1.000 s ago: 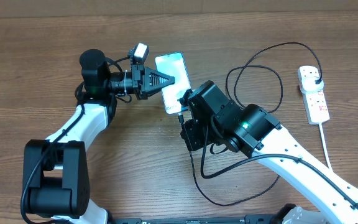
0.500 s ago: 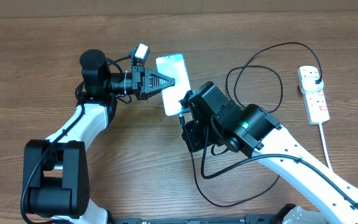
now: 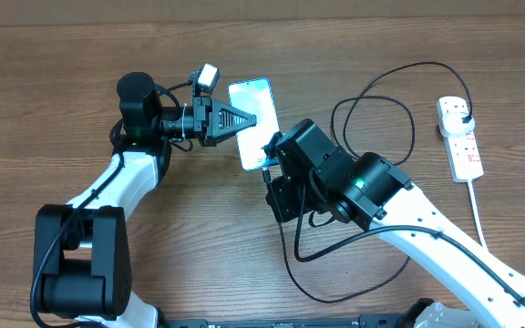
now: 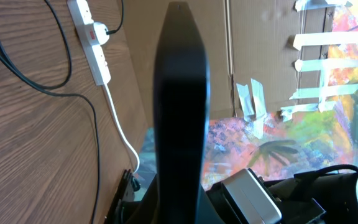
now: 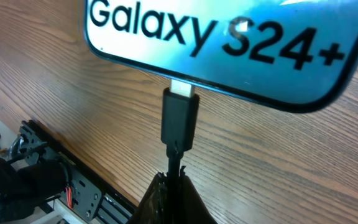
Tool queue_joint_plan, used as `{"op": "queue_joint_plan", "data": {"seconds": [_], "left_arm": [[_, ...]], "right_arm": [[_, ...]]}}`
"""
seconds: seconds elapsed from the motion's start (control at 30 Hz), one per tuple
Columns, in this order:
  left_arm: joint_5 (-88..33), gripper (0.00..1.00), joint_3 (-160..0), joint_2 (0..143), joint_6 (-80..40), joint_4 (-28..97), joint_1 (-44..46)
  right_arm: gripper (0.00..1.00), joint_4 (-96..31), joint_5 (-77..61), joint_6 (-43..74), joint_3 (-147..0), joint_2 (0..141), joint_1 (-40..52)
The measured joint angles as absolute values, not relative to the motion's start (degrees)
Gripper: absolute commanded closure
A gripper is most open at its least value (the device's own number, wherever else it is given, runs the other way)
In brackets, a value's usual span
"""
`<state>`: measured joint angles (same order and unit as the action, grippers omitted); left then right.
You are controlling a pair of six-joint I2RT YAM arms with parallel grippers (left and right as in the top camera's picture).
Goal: Plug charger to phone and switch on socket
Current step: 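Press the plug fully into the port while the left gripper holds the phone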
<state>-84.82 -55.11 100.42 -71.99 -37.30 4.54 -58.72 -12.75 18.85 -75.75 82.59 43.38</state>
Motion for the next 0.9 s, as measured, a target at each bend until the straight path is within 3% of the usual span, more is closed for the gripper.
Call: {"op": "queue_joint_plan", "data": {"seconds": [0.33,0.9], "left_arm": [[-83.7,0.96,-55.1,100.4,-71.8,-37.3,4.4],[-85.1,0.96,-55.2,100.4,-69.2,-37.3,4.9]], "right_arm": [[0.96,-57.0,-11.0,18.9,-75.7,82.6,43.6],[0.65,-51.2,-5.3,19.3,-75.7,82.7,43.6]]}}
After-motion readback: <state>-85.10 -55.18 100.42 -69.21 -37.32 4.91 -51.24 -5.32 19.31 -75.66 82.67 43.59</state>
